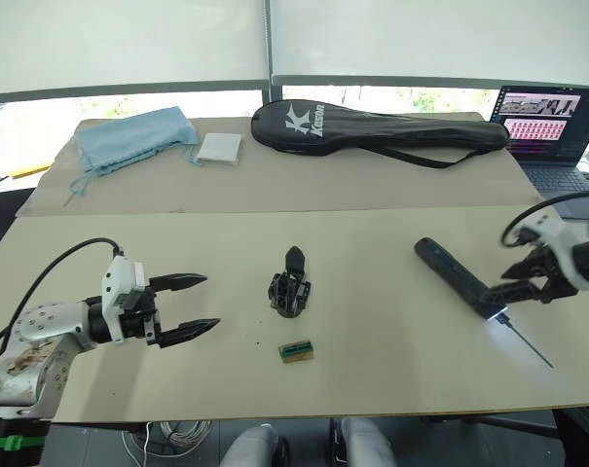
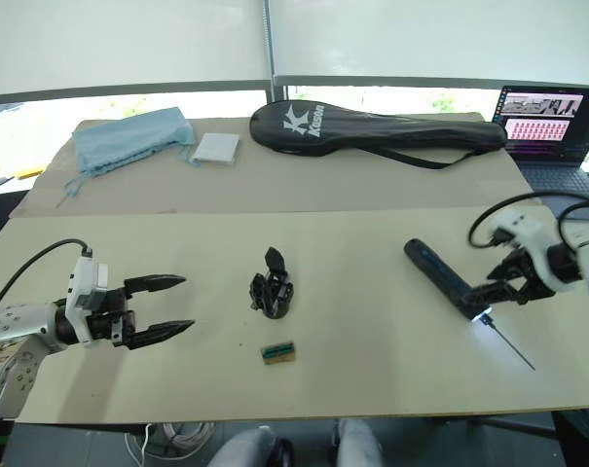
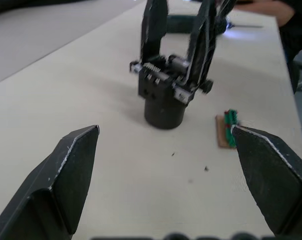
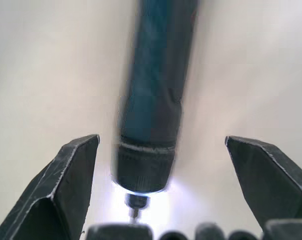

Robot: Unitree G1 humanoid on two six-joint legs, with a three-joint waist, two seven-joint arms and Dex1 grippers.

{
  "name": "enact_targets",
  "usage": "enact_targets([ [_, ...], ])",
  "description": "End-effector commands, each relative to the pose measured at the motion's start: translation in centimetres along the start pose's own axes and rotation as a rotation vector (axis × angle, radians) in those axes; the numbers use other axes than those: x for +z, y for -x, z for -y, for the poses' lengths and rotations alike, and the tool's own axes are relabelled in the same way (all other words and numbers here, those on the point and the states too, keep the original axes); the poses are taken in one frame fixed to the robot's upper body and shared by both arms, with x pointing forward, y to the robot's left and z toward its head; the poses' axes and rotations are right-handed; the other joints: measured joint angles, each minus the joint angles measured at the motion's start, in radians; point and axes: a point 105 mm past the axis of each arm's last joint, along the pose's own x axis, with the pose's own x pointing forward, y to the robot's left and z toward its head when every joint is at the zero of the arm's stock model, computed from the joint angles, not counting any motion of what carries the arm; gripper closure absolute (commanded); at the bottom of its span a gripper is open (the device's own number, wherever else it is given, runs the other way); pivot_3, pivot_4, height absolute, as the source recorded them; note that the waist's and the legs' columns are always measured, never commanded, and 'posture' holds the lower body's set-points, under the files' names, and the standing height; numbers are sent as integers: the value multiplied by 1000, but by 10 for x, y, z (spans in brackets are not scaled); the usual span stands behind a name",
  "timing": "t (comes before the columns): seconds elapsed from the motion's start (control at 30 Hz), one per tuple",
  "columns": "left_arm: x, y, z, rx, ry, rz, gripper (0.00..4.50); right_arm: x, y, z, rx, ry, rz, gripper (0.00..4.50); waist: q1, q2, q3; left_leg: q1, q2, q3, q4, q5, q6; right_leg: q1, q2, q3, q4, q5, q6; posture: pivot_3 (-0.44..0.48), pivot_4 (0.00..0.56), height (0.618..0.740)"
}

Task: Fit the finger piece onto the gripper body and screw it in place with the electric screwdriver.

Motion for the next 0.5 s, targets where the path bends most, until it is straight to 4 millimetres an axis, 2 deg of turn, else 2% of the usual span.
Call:
enact_targets([
  [0.03, -9, 19, -8, 61, -96, -114, 0, 35, 38, -28, 112, 267, 257, 27, -2, 0, 0, 1, 0, 0, 0, 0, 0, 0, 0, 0, 0, 0, 0, 0, 150, 740],
  [0.13, -15, 28, -10, 95, -148, -148, 0, 32, 44, -43, 130, 465, 317, 27, -1, 0, 0, 4, 1, 0, 0, 0, -1, 4, 0, 0, 0, 0, 0, 0, 150, 740],
  [0.2, -24, 34, -12, 121, -151, -182, 0, 38, 42, -57, 153, 539, 419, 27, 0, 0, 0, 5, 0, 0, 0, -2, -4, 5, 0, 1, 0, 0, 0, 0, 150, 740],
  [0.27, -32, 38, -10, 130, -146, -208, 0, 36, 34, -74, 185, 641, 466, 27, 1, -1, 0, 5, 1, 0, 0, -4, -8, 5, 0, 2, 1, 0, 0, 0, 150, 740],
  [0.37, -45, 45, -8, 145, -124, -237, 0, 36, 20, -99, 215, 697, 564, 27, 1, -1, 0, 6, 1, 0, 0, -4, -8, 5, 0, 2, 2, 0, 0, 0, 150, 740],
  [0.5, -47, 49, -12, 222, -133, -208, 0, 34, 1, -145, 287, 735, 655, 27, 7, -1, 0, 5, 1, 0, 0, -4, -8, 4, 0, 2, 2, 0, 0, 0, 150, 740],
])
